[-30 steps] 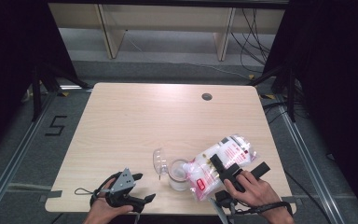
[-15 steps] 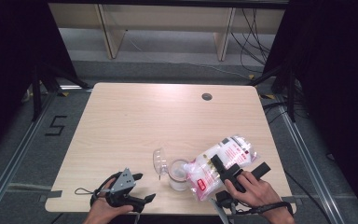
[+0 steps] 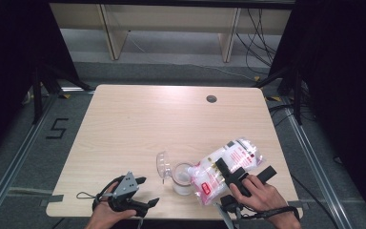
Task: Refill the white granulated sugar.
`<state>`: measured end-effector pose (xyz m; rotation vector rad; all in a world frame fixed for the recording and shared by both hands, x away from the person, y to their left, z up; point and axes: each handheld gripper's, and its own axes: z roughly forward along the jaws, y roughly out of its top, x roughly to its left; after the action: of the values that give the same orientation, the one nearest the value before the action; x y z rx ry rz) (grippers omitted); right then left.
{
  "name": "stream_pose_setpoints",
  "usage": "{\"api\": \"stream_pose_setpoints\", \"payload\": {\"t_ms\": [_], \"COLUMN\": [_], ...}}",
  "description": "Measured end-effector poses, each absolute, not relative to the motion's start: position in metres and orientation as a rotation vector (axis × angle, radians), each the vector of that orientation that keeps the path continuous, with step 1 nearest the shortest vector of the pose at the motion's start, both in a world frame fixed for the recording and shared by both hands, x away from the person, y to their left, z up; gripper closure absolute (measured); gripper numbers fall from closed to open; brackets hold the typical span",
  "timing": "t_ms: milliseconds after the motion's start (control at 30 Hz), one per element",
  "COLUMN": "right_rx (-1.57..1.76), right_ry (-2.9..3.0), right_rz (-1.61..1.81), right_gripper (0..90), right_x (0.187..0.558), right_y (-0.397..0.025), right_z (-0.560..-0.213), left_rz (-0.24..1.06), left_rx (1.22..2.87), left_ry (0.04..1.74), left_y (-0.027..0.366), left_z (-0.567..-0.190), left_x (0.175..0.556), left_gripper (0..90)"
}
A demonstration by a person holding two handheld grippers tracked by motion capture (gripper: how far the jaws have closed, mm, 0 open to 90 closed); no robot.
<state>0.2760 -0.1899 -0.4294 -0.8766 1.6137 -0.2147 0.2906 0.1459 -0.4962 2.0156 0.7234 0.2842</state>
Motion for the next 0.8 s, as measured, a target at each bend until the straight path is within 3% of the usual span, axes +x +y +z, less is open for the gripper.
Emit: {"api": "stream_pose_setpoints", "payload": {"t_ms": [800], "right_rx": [-0.871], "right_ry": [1.611], "right_rz": [-0.218], "right_gripper": [65.6], "right_x": [0.2728], "right_y": [-0.1925], "right_z": [-0.4263], "left_rz": [0.293], "left_rx": [2.043], "left_ry": [0.688], "left_y": [0.1466], "left_z": [-0.4949], "left_x": [0.2924], "left_gripper": [15.9]}}
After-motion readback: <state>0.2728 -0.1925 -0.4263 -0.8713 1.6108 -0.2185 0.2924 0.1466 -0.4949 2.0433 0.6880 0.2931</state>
